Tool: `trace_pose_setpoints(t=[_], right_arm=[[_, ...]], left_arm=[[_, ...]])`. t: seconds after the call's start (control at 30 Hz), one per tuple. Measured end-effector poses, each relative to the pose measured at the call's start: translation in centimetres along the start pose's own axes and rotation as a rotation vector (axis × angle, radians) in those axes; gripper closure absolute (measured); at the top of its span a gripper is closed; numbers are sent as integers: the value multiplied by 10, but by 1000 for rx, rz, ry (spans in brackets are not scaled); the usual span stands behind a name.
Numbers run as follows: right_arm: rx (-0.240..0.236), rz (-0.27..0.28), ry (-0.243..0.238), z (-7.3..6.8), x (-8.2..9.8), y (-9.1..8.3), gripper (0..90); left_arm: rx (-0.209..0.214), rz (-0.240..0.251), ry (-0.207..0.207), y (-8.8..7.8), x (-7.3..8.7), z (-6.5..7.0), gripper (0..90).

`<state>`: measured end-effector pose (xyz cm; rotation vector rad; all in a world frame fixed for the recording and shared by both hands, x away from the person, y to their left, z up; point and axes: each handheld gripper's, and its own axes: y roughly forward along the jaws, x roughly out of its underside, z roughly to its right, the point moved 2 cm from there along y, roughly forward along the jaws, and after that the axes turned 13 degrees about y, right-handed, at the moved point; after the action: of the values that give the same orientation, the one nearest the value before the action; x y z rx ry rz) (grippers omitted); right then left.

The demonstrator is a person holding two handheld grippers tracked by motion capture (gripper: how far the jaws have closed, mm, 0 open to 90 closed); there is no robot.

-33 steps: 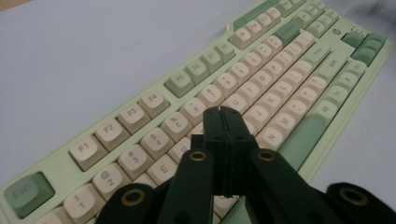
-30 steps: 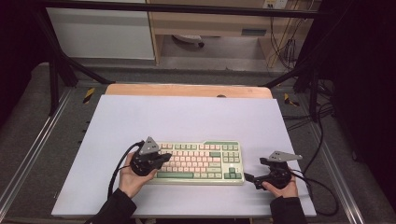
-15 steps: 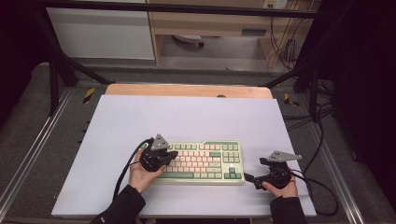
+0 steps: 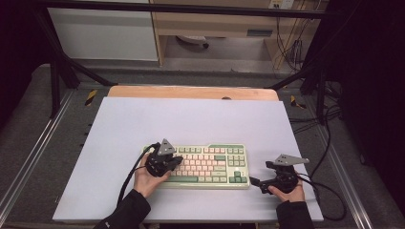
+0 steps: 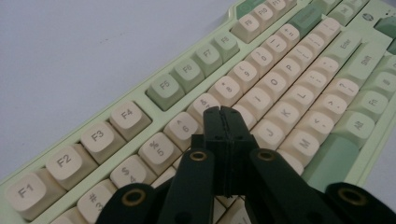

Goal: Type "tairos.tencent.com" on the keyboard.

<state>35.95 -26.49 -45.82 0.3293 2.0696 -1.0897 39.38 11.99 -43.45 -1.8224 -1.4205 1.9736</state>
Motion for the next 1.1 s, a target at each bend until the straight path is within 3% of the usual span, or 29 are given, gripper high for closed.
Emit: trace_pose_setpoints(t=[0.63, 0.87, 1.1], right_arm=[[0, 0, -1, 0, 0, 0, 10], [-1, 0, 1, 0, 0, 0, 11], [-2, 2, 1, 0, 0, 0, 10]], left_arm=[[-15, -18, -5, -1, 10, -6, 900], [-10, -3, -12, -3, 11, -6, 900], [3, 26, -9, -15, 8, -6, 900]])
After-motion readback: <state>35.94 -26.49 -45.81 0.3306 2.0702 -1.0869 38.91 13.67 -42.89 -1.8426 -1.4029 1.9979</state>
